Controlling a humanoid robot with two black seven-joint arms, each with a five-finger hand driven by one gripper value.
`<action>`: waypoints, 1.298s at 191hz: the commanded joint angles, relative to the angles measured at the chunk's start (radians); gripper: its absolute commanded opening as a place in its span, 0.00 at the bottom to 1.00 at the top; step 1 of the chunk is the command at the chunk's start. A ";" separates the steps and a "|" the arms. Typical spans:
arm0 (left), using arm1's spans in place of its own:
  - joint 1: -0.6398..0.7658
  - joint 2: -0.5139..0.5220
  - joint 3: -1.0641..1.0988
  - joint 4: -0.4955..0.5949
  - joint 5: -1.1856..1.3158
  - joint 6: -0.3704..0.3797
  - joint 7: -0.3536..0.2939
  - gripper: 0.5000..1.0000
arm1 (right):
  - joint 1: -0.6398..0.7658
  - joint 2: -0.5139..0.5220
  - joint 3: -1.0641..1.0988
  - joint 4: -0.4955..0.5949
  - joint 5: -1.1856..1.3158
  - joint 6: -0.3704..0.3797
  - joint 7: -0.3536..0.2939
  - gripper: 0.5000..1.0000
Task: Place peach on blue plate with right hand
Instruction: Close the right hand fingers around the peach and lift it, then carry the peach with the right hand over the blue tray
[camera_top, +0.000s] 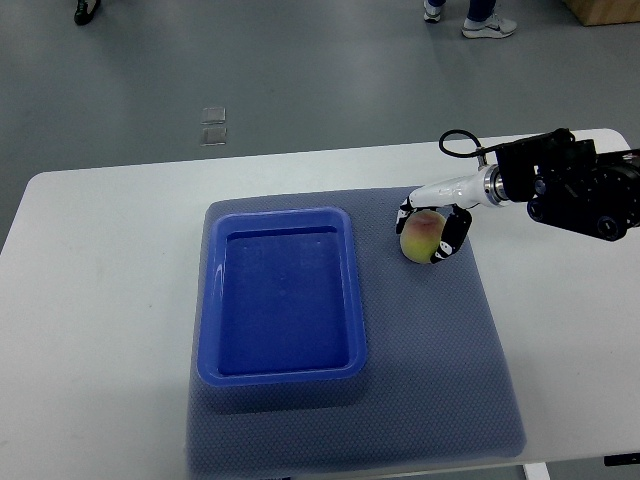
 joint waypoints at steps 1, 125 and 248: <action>0.000 0.000 0.000 0.000 0.000 0.000 0.000 1.00 | 0.008 -0.002 0.010 -0.001 0.001 -0.003 0.000 0.24; 0.002 0.000 0.000 0.007 0.000 0.002 0.002 1.00 | 0.234 0.344 0.018 -0.031 0.136 -0.009 0.005 0.25; 0.003 0.000 0.003 0.003 0.000 0.002 0.002 1.00 | 0.114 0.364 0.004 -0.164 0.137 -0.004 0.038 0.50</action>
